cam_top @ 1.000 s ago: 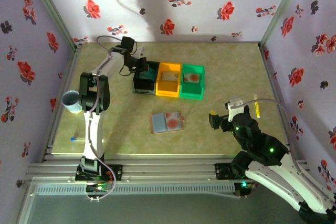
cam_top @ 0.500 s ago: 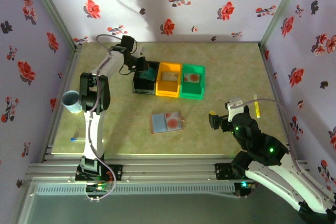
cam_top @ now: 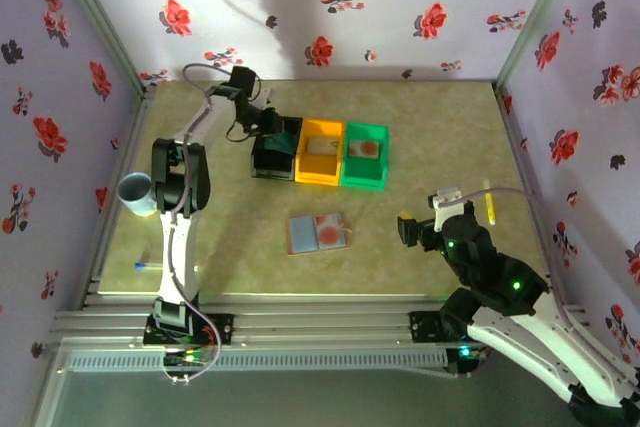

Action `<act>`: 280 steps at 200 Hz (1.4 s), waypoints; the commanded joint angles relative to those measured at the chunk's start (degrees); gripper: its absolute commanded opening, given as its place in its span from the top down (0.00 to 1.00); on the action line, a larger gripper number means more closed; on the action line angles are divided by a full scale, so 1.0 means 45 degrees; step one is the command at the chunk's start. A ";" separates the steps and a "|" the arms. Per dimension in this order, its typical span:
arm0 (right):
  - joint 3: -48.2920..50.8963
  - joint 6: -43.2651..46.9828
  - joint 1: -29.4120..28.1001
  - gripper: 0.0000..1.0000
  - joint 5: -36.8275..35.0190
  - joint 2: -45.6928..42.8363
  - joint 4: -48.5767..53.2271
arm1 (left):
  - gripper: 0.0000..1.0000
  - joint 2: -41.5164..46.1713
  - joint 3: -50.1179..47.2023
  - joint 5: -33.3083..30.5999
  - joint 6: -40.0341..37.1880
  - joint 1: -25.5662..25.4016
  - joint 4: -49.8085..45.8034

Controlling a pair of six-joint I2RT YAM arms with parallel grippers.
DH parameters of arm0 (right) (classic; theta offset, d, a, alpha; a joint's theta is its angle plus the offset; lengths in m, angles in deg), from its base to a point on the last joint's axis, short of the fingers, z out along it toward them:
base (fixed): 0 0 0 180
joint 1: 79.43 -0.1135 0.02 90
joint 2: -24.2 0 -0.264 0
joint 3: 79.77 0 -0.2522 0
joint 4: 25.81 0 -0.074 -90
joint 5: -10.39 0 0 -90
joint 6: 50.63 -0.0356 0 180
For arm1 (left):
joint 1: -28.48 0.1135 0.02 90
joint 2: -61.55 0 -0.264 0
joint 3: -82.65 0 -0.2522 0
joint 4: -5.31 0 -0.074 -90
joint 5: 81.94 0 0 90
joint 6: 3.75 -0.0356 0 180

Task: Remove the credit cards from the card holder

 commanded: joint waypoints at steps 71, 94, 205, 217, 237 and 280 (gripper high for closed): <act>0.0079 0.0229 0.0121 0.01 0.0107 0.0001 -0.0408 | 0.73 -0.0037 0.0964 -0.0400 -0.0092 0.0249 -0.0694; 0.0105 0.0229 0.0125 0.01 0.0142 0.0001 -0.0408 | 0.73 0.0113 0.1134 -0.0432 -0.0027 0.0249 -0.0755; 0.0089 0.0229 0.0233 0.01 0.0315 0.0154 -0.0446 | 0.62 0.5471 -0.3630 -0.0116 0.2389 -0.0644 0.1682; 0.0078 0.0192 0.0239 0.01 0.0323 0.0201 -0.0428 | 0.52 0.6467 -0.4990 -0.0141 0.2717 -0.0871 0.2458; 0.0064 0.0151 0.0242 0.01 0.0318 0.0288 -0.0408 | 0.31 0.7958 -0.6801 -0.0541 0.3168 -0.1368 0.3375; 0.0048 0.0119 0.0280 0.01 0.0283 0.0323 -0.0496 | 0.00 1.0431 -0.8889 -0.2297 0.3457 -0.3033 0.3805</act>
